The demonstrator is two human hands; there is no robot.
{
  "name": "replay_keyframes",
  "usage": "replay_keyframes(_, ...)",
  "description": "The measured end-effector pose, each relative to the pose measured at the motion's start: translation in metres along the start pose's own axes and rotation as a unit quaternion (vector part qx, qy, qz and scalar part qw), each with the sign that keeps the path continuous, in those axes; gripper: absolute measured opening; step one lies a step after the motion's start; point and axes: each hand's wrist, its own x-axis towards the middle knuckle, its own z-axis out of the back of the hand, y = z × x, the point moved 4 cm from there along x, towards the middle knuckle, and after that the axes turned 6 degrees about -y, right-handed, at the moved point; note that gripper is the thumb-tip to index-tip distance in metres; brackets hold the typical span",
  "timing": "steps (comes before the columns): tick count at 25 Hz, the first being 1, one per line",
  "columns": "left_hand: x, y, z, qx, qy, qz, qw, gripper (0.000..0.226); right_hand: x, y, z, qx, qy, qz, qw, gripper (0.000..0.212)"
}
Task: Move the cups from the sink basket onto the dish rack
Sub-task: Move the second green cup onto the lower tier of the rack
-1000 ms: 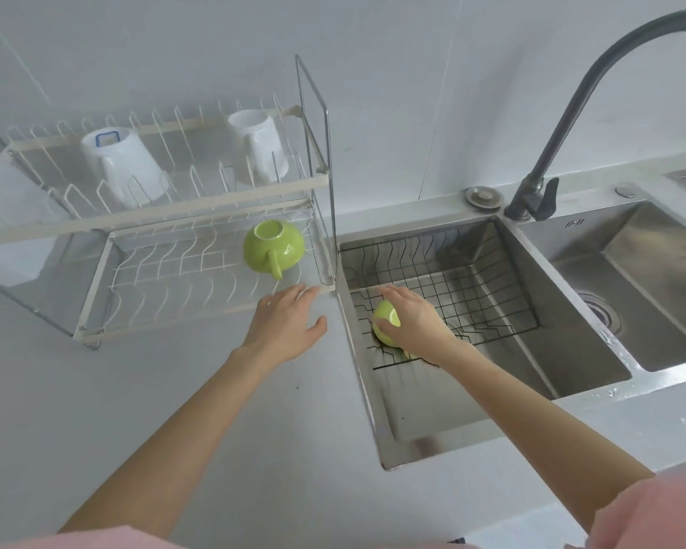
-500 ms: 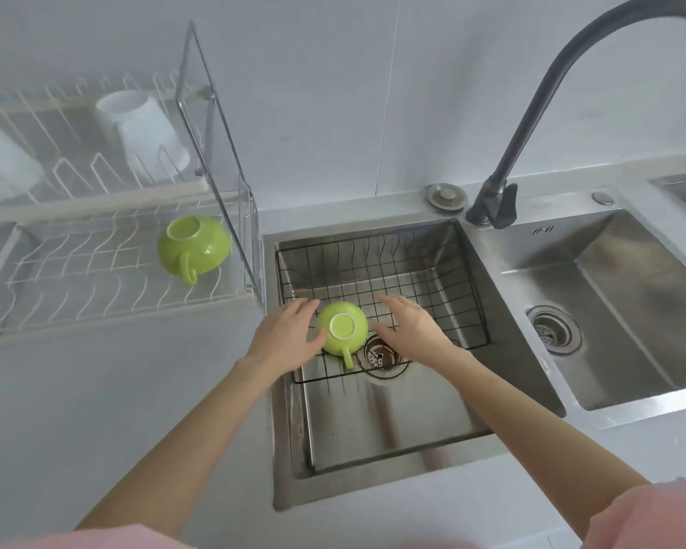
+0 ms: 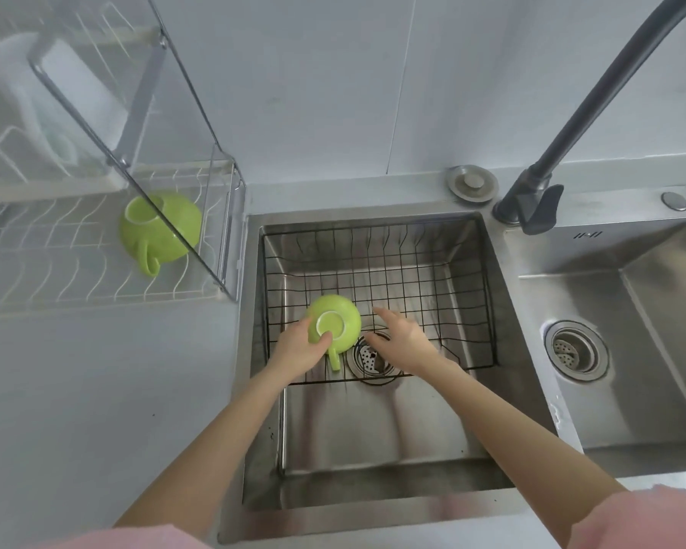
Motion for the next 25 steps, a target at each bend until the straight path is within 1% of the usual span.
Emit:
replay_keyframes(3, 0.023, 0.004, -0.011, -0.03, -0.012, 0.037, 0.999, 0.035, 0.018, -0.006, -0.007, 0.038, 0.015, -0.029, 0.999, 0.055)
replay_keyframes(5, 0.034, 0.007, -0.017, -0.034, -0.02, 0.051, 0.998, 0.035, 0.028, -0.01, -0.015, 0.056, 0.024, -0.045, 0.997, 0.055)
replay_keyframes(7, 0.046, 0.012, -0.024, -0.036, -0.027, 0.058, 0.997, 0.036, 0.041, -0.015, -0.021, 0.069, 0.035, -0.067, 0.995, 0.054)
replay_keyframes(12, 0.066, 0.033, -0.037, -0.077, -0.017, 0.127, 0.989, 0.044, 0.064, -0.019, -0.042, 0.117, 0.06, -0.126, 0.983, 0.061)
replay_keyframes(15, 0.071, 0.041, -0.042, -0.108, -0.009, 0.16, 0.981, 0.047, 0.071, -0.018, -0.054, 0.134, 0.069, -0.144, 0.978, 0.066)
replay_keyframes(21, 0.075, 0.044, -0.046, -0.137, -0.034, 0.173, 0.975, 0.051, 0.079, -0.018, -0.062, 0.163, 0.049, -0.172, 0.97, 0.068)
replay_keyframes(25, 0.074, 0.04, -0.042, -0.146, -0.039, 0.167, 0.974, 0.047, 0.078, -0.018, -0.06, 0.184, 0.032, -0.183, 0.965, 0.068)
